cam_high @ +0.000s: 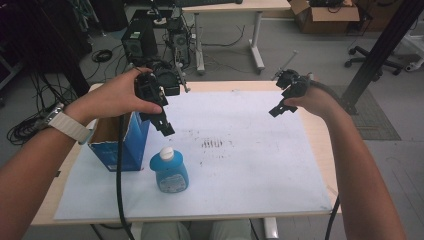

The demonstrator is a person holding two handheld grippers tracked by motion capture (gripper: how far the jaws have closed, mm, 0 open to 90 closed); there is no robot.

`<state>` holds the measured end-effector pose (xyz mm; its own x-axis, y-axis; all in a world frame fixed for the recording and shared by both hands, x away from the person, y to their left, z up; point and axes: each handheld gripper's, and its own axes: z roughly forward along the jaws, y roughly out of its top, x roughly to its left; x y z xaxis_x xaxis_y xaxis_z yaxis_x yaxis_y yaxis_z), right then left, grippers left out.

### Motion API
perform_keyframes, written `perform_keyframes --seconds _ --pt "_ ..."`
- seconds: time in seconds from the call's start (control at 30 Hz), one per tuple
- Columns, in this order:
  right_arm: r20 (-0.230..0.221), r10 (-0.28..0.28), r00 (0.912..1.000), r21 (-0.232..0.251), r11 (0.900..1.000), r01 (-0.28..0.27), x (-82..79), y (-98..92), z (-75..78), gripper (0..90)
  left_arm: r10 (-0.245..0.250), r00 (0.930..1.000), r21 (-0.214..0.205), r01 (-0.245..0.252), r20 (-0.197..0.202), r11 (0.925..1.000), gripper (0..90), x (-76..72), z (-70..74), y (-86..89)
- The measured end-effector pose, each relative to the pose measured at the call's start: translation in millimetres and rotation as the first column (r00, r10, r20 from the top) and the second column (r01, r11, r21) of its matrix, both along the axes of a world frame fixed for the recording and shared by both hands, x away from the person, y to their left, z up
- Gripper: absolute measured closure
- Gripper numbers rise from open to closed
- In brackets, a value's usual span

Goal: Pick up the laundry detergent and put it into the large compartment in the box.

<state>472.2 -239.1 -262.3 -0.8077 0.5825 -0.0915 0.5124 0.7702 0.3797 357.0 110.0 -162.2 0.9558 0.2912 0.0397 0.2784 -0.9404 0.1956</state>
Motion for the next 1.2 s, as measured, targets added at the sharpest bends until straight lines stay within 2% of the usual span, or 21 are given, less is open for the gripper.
perform_keyframes --seconds 0.13,0.27,0.6,0.7,0.9,1.2 --pt "0.004 0.0 1.0 0.002 1.0 0.0 -2.0 -0.3 1.3 8.6 -0.007 1.0 0.012 0.007 0.006 0.9999 7.8 -5.9 1.3 -0.5" --pt "0.01 0.007 0.9999 0.001 1.0 -0.007 -3.9 0.5 2.1 8.6 -0.007 0.9999 -0.002 0.007 0.01 1.0 7.8 -11.5 4.1 -0.3" --pt "0.013 0.009 0.9999 0.014 0.9999 -0.009 -6.6 2.3 -0.6 8.6 -0.025 0.999 -0.009 0.025 0.037 0.9996 7.7 -24.9 6.7 1.2" --pt "0.011 0.011 0.9999 0.012 0.9999 -0.011 -7.3 3.2 -2.2 8.6 -0.029 0.999 0.005 0.029 0.034 0.9996 7.7 -29.5 2.6 1.2" --pt "0.014 0.013 0.9998 0.02 0.9997 -0.013 -7.4 4.5 -1.2 8.6 -0.03 0.9991 -0.013 0.031 0.031 0.9994 7.3 -37.2 -4.0 2.1" --pt "0.016 0.014 0.9998 0.02 0.9997 -0.014 -8.7 4.7 -0.9 8.6 -0.045 0.9988 0.001 0.045 0.017 0.999 6.8 -45.1 -17.1 4.2"
